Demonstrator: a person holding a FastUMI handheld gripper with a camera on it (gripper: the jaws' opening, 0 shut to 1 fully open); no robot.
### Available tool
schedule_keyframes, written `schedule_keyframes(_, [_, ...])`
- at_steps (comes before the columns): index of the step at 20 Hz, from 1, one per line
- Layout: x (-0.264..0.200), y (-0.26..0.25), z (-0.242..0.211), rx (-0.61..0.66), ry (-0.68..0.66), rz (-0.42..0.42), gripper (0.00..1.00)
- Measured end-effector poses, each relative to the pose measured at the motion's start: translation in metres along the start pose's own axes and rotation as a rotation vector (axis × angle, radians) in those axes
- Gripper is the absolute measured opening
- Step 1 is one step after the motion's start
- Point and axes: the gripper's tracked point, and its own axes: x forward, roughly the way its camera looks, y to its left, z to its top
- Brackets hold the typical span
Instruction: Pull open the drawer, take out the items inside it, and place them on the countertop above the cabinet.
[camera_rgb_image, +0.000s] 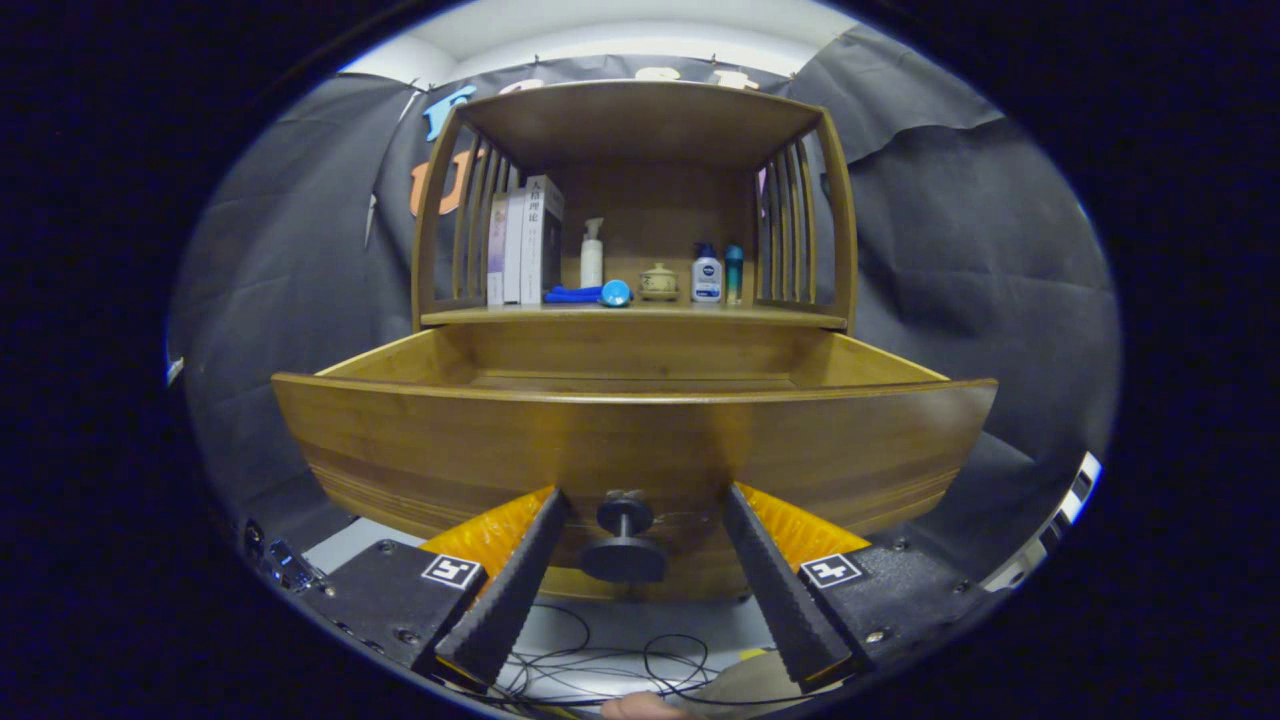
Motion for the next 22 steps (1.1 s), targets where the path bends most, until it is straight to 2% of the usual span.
schedule_keyframes(8, [0.014, 0.002, 0.006, -0.035, 0.002, 0.008, 0.99])
schedule_keyframes(19, [0.082, 0.01, 0.04, -0.042, 0.008, 0.001, 0.99])
schedule_keyframes(22, [0.095, 0.009, 0.038, -0.067, 0.046, -0.011, 1.0])
